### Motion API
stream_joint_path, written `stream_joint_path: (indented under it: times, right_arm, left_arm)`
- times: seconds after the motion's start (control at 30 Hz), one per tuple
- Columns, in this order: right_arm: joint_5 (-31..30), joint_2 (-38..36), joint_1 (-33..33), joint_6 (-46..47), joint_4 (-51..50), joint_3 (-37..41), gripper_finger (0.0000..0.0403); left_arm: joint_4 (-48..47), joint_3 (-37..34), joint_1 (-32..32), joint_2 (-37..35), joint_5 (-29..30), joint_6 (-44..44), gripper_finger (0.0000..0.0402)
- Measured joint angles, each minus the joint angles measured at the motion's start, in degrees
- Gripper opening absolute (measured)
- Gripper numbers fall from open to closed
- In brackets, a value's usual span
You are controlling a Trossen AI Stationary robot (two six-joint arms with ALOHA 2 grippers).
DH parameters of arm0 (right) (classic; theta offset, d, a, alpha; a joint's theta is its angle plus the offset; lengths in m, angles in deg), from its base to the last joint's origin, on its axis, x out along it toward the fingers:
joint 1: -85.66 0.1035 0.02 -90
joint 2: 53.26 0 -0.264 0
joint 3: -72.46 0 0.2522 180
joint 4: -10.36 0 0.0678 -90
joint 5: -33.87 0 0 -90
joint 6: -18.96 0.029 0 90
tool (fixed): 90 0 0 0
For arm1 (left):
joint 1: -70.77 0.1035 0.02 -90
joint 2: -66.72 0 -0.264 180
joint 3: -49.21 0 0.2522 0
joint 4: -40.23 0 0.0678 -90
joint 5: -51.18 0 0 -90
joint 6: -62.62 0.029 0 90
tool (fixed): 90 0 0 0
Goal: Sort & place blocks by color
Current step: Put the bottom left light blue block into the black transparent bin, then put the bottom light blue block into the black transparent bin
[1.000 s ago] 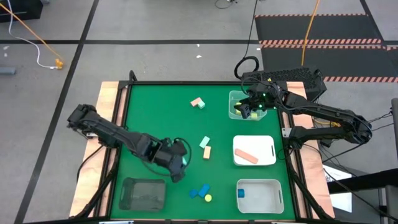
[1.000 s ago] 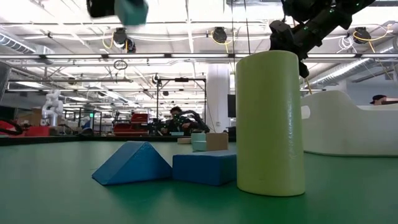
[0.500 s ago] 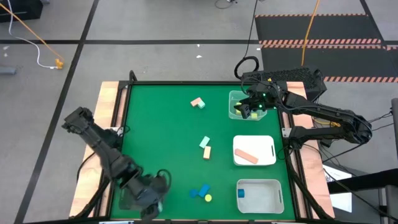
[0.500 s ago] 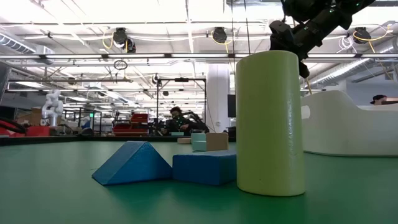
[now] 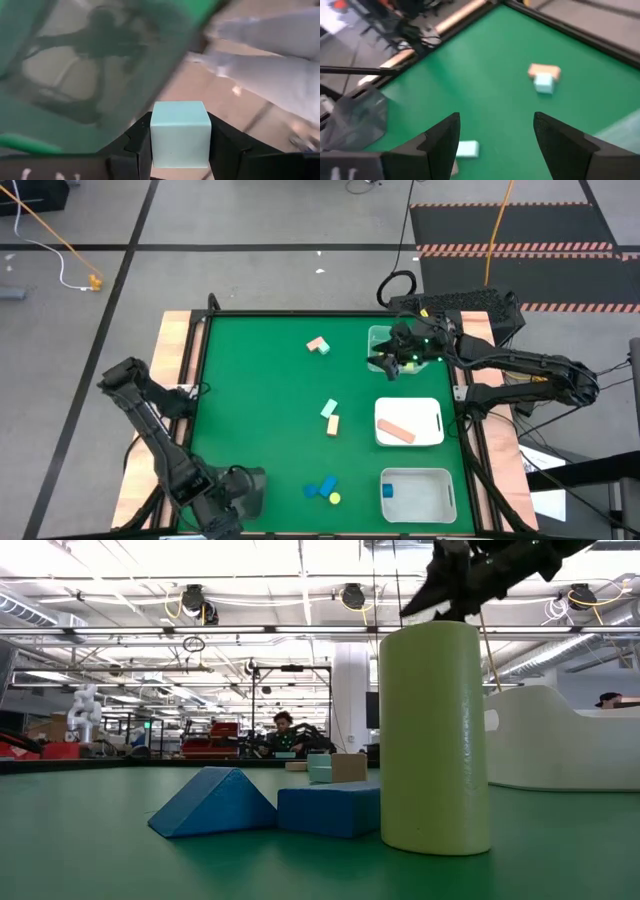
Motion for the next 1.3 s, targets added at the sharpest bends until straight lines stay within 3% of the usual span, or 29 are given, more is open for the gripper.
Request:
stream_joint_path:
  times: [0.33, 0.53, 0.8, 1.0, 1.13, 1.3]
  right_arm:
    - [0.0, 0.8, 6.8, -0.1, 7.7, 0.0, 0.0242]
    - [0.0, 4.0, 10.0, 0.3, 10.5, 0.0, 0.0242]
    - [0.0, 10.7, 11.6, 0.3, 14.1, 0.0, 0.0242]
    - [0.0, 14.3, 11.6, -3.4, 17.1, 0.0, 0.0242]
    - [0.0, 16.2, 11.6, -9.6, 19.4, 0.0, 0.0242]
    - [-0.1, 18.3, 11.6, -10.7, 22.0, 0.0, 0.0242]
  left_arm:
    - [1.8, -12.2, 0.8, 0.1, 0.2, -4.8, 0.0142]
    - [1.5, -14.7, 0.8, 0.1, 0.1, -7.2, 0.0174]
    - [1.6, -14.4, 1.5, 0.1, -0.8, -8.5, 0.022]
    - [0.9, -10.7, 3.3, -0.4, -0.6, -3.6, 0.0233]
    - [-0.6, -7.0, 4.6, -1.8, 1.7, 1.6, 0.0234]
    - [-0.6, -4.2, 7.2, -4.9, 7.7, 6.5, 0.0234]
